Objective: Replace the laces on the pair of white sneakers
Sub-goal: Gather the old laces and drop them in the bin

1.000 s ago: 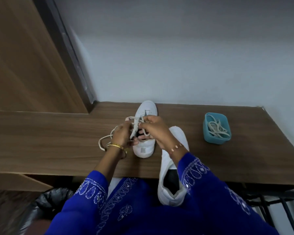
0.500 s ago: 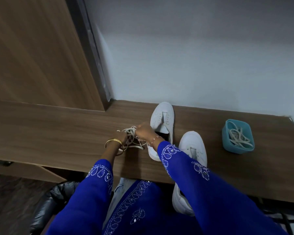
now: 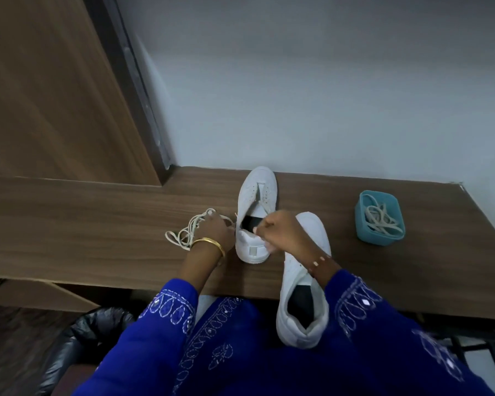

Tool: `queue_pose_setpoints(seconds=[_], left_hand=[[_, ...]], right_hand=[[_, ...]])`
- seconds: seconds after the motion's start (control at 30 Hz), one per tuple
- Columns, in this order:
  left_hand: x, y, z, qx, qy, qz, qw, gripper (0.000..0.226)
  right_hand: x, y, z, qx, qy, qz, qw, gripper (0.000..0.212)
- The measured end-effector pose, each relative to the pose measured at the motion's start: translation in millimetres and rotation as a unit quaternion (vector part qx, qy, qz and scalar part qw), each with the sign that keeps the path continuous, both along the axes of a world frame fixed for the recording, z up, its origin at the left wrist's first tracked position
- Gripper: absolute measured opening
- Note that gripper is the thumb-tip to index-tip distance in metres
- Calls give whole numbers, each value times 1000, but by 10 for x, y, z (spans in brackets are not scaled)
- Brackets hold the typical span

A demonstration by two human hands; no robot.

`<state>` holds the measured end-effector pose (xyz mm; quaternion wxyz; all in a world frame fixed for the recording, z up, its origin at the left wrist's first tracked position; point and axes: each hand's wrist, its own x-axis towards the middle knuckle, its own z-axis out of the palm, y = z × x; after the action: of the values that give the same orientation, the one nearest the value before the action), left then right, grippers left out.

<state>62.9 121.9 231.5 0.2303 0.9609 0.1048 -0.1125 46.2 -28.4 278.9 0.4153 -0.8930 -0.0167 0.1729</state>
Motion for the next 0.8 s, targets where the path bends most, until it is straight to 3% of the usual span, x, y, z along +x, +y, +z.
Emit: queue_pose_setpoints(seconds=[0.13, 0.23, 0.4, 0.5, 0.67, 0.8], left_hand=[[-133, -414, 54, -31, -133, -155, 978, 39], [-161, -598, 19, 23, -129, -227, 965, 34], [-138, -624, -99, 117, -84, -240, 960, 40], [-115, -629, -77, 109, -83, -240, 961, 39], [-72, -594, -117, 83, -88, -235, 964, 37], [-185, -601, -192, 30, -105, -247, 963, 39]], right_hand=[[-220, -345, -14, -101, 109, 14, 989, 41], [-378, -473, -64, -148, 137, 35, 979, 47], [-465, -452, -152, -242, 96, 68, 963, 35], [-526, -380, -201, -291, 84, 73, 950, 40], [-528, -324, -387, -330, -2, 32, 943, 24], [-281, -334, -447, -317, -41, -44, 947, 37]])
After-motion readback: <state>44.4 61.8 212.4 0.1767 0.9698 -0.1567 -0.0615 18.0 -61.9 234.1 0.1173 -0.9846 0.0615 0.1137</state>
